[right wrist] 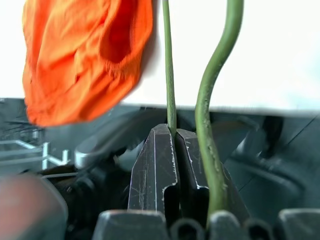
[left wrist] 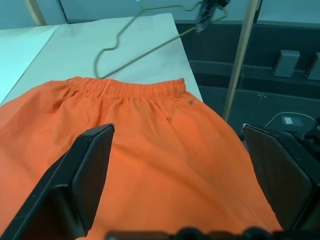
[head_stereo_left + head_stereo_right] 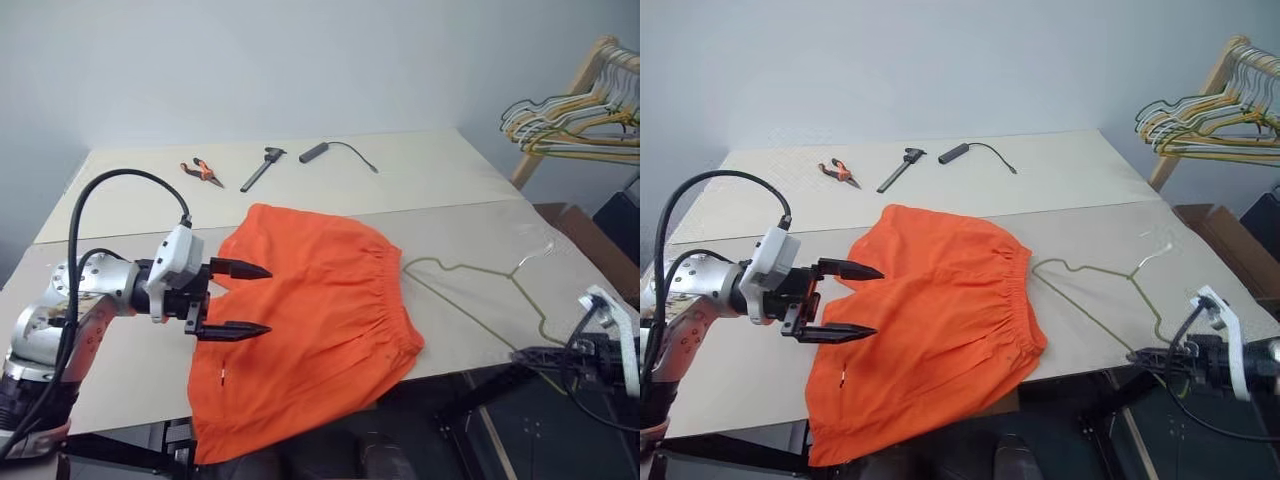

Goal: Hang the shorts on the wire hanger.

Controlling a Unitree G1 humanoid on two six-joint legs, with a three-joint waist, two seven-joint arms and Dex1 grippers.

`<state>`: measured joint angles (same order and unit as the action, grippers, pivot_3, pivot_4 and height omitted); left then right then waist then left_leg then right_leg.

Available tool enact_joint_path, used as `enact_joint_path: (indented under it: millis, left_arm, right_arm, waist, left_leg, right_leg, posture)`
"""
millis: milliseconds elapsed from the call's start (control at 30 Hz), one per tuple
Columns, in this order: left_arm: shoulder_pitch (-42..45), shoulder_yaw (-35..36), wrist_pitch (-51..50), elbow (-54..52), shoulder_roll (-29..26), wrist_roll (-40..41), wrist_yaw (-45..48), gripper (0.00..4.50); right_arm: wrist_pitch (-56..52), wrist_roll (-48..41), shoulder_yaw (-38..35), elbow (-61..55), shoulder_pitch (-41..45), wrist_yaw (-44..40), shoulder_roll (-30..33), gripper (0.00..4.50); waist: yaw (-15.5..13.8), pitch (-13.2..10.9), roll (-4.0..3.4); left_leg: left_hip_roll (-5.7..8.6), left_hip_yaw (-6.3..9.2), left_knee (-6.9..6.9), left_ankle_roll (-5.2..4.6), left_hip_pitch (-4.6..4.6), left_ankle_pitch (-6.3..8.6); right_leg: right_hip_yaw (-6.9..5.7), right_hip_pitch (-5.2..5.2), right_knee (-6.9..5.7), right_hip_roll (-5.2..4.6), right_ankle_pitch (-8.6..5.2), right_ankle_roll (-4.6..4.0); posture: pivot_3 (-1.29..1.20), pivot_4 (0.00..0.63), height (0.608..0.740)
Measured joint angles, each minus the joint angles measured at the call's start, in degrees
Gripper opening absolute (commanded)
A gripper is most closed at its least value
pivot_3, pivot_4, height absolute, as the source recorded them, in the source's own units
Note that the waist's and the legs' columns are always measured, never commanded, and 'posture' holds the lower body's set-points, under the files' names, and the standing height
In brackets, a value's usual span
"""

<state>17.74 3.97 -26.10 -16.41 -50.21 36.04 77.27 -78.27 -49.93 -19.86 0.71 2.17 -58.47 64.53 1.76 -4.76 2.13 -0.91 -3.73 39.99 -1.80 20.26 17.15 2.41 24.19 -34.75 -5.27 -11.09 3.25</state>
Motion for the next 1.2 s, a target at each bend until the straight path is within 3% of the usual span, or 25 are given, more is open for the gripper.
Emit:
enact_joint_path:
  millis: [267, 833, 1200]
  left_arm:
    - [0.16, -0.41, 0.00, 0.06, -0.13, 0.01, 0.23, 4.45]
    - [-0.75, -0.22, 0.04, -0.18, -0.46, 0.02, -0.05, 4.45]
    - [-0.37, -0.34, 0.54, 0.20, -0.44, -0.16, 0.41, 4.45]
  right_arm:
    - [0.32, 1.92, 5.64, 2.87, 4.80, 1.17, -3.10, 0.00]
    - [0.49, 1.27, 2.19, 1.80, 2.69, -2.85, 0.05, 0.00]
    - [0.48, 2.03, 7.96, 1.39, 6.92, -1.83, -5.53, 0.00]
  waist:
    - [-0.21, 0.00, -0.02]
    - [-0.63, 0.01, -0.04]
    - [-0.60, 0.01, -0.04]
  left_leg:
    - [0.01, 0.01, -0.01, -0.02, 0.07, 0.01]
    - [-0.01, -0.07, -0.01, -0.01, 0.03, 0.00]
    - [0.00, -0.07, 0.00, -0.01, 0.04, 0.00]
  right_leg:
    - [-0.02, 0.03, 0.03, -0.02, 0.24, 0.19]
    - [-0.02, 0.04, -0.01, -0.01, 0.18, 0.29]
    - [-0.01, 0.05, -0.01, -0.01, 0.19, 0.27]
  posture:
    - [-0.01, 0.044, 0.740]
    - [-0.01, 0.048, 0.740]
    - [-0.01, 0.047, 0.740]
